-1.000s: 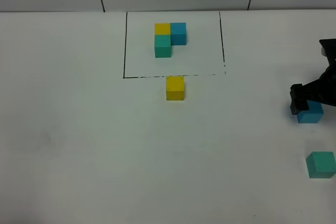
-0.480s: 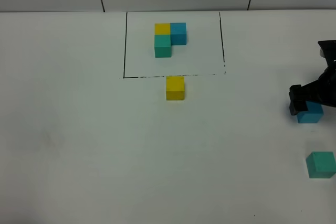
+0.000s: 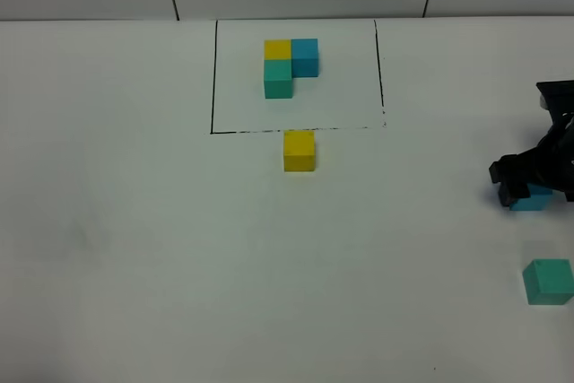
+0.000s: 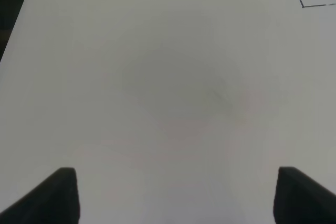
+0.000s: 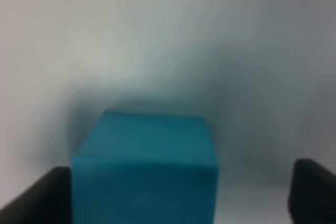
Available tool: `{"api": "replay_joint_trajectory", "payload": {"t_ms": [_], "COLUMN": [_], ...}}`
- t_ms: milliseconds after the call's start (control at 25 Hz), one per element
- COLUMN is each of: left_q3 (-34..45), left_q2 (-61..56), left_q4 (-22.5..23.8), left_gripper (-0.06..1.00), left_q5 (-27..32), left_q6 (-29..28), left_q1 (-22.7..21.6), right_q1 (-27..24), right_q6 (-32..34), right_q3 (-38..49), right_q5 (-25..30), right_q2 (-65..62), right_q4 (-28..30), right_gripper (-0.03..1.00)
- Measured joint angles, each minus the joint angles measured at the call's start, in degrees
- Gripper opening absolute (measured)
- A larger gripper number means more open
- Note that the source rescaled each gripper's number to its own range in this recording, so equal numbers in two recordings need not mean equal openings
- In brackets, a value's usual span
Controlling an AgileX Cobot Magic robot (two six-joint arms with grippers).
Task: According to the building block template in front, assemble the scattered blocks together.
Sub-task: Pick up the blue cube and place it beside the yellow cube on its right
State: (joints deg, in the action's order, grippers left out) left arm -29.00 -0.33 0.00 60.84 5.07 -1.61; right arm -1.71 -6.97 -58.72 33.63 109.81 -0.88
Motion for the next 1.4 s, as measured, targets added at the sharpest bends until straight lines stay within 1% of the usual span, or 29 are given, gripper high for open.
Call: {"api": "replay_joint_trajectory", "payload": {"t_ms": [40,80,120,160,280,360,440,520,640,680,760,960,1040,1240,1400], "left_q3": [0.0,0.0,0.0,0.0,0.0,0.0,0.0,0.0,0.0,0.0,0.0,0.0,0.0,0.0,0.0], "left_q2": [0.0,0.0,0.0,0.0,0.0,0.0,0.0,0.0,0.0,0.0,0.0,0.0,0.0,0.0,0.0], "left_q4": [0.0,0.0,0.0,0.0,0.0,0.0,0.0,0.0,0.0,0.0,0.0,0.0,0.0,0.0,0.0], "left_gripper": [0.75,0.75,0.75,0.75,0.75,0.75,0.75,0.75,0.75,0.75,0.75,0.75,0.75,0.75,0.75], "left_q5": [0.0,0.0,0.0,0.0,0.0,0.0,0.0,0.0,0.0,0.0,0.0,0.0,0.0,0.0,0.0], "left_q6": [0.0,0.0,0.0,0.0,0.0,0.0,0.0,0.0,0.0,0.0,0.0,0.0,0.0,0.0,0.0], "left_q1": [0.0,0.0,0.0,0.0,0.0,0.0,0.0,0.0,0.0,0.0,0.0,0.0,0.0,0.0,0.0], "right_q1": [0.0,0.0,0.0,0.0,0.62,2.23,4.93,7.52,11.34,12.73,15.32,19.79,20.96,23.06,24.47], "right_q6": [0.0,0.0,0.05,0.0,-1.22,-5.2,-12.08,-22.84,-38.82,-42.93,-47.58,-52.49,-53.22,-53.65,-53.84], "right_q3": [0.0,0.0,0.0,-0.02,-0.64,-2.51,-5.4,-9.2,-15.62,-18.1,-22.73,-34.31,-37.97,-43.88,-45.74], "right_q5": [0.22,0.38,0.47,0.6,1.3,2.81,5.74,8.78,14.63,16.78,20.3,26.48,28.4,29.52,29.52], "right_q2": [0.0,0.0,0.0,0.0,-0.19,-0.55,-0.84,-0.76,1.27,2.33,5.58,13.72,16.42,20.05,21.45], "right_q4": [-0.06,-0.13,-0.32,-0.33,0.22,1.43,2.53,2.45,0.88,0.38,0.04,-0.01,0.17,0.23,0.17], "right_gripper": [0.36,0.16,0.0,0.03,0.03,0.03,0.03,0.03,0.03,0.03,0.03,0.03,0.03,0.03,0.03]}}
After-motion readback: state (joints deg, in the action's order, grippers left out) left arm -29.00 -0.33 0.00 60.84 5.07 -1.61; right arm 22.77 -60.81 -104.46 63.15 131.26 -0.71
